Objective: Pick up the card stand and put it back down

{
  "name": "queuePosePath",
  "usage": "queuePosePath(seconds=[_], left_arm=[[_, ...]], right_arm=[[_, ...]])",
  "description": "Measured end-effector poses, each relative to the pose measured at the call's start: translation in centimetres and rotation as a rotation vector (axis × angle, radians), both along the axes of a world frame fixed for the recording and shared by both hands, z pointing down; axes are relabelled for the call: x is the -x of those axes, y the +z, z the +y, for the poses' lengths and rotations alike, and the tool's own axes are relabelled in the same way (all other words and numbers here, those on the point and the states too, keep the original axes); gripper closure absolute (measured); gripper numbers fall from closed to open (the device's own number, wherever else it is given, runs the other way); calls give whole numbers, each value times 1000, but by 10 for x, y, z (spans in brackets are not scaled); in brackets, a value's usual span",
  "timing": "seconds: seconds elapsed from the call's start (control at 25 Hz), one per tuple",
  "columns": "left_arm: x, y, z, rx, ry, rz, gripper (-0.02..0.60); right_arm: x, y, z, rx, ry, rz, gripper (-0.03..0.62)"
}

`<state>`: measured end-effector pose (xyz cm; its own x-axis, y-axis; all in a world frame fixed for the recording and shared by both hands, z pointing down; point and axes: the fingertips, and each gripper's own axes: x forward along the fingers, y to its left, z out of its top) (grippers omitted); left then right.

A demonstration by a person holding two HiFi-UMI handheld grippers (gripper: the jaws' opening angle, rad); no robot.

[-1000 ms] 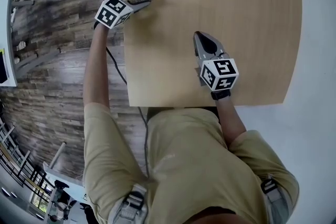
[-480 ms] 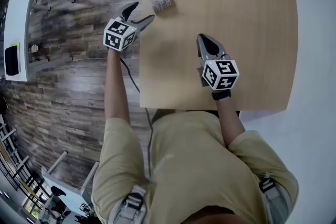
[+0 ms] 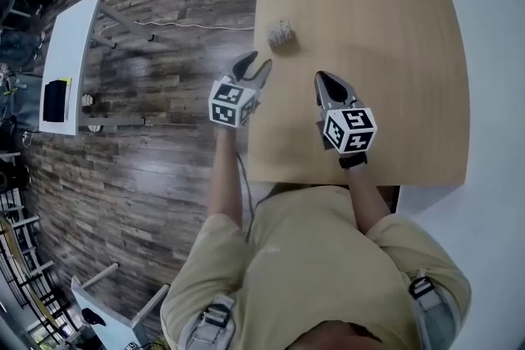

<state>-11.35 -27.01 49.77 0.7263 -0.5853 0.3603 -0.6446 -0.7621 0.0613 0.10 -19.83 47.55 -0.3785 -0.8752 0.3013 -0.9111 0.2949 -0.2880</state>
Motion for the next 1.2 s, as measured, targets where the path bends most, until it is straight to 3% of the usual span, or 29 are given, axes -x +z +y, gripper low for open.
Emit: queuePosePath(seconds=[0.2,0.44,0.72,1.2], left_arm=[[13,-36,42,-57,-85,4,497],[39,-73,72,-125,-193,100,577],[40,-94,108,-145,-264,231,578],[2,-94,137,-237,-221,223,578]], right_arm=[[14,-34,14,-85,10,-20,591],[28,-63,26,-177,3,-24,591],[24,-86,58,-249,29,13,591],[4,-84,83,-260,74,90,591]])
